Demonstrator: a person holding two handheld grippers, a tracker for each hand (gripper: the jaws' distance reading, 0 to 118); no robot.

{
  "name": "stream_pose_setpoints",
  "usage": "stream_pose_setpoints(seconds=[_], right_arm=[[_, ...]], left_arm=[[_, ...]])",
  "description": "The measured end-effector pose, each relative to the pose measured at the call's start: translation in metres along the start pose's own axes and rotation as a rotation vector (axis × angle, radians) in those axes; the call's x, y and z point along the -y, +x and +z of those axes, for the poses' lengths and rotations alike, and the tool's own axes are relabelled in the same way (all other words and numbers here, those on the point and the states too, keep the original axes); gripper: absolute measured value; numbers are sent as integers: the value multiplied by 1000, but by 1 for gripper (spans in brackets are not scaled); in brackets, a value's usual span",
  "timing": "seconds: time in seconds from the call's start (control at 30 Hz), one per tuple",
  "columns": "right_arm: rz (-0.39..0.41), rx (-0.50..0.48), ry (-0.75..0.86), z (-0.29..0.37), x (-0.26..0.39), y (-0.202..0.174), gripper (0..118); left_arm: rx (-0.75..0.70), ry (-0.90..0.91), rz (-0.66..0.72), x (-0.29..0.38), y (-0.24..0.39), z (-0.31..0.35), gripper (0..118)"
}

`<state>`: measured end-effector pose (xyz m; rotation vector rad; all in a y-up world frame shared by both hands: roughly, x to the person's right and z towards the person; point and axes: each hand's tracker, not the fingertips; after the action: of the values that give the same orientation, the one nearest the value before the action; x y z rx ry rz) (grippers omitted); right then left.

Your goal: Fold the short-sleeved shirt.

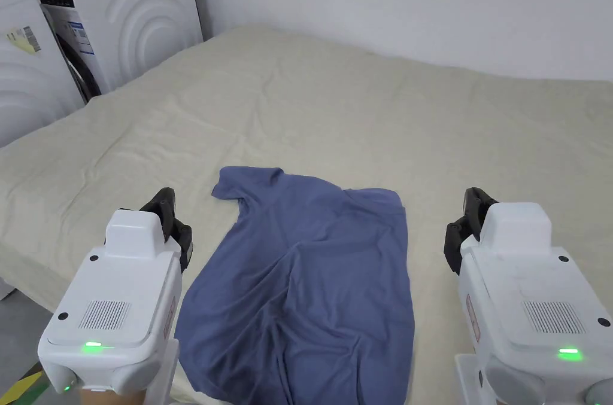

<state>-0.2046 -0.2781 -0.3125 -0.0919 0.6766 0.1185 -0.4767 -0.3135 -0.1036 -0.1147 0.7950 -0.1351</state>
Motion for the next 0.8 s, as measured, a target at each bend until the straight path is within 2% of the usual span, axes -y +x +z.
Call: stream_pose_setpoints(seconds=[0.1,0.23,0.4,0.43,0.5,0.57,0.63,0.7,0.8], right_arm=[[3,15,-1,-2,1,7,0],[8,38,-9,-5,2,14,0],[-4,63,-37,-13,10,27,0],[-4,68,-43,-15,13,30,0],[0,80,-55,-17,16,34,0],[0,91,-70,-20,20,39,0],[1,103,-85,-23,26,46,0],[4,114,-102,-26,31,52,0],[0,131,-124,-27,35,55,0]], left_arm=[[34,-23,27,-1,5,-10,0],[124,-141,51,1,19,-43,0],[235,-385,49,14,50,-103,0],[260,-482,41,19,58,-118,0],[298,-559,46,30,72,-141,5],[316,-647,5,43,87,-163,19],[321,-721,-17,56,100,-184,66],[312,-811,-19,66,112,-197,107],[337,-856,-31,80,125,-209,110]])
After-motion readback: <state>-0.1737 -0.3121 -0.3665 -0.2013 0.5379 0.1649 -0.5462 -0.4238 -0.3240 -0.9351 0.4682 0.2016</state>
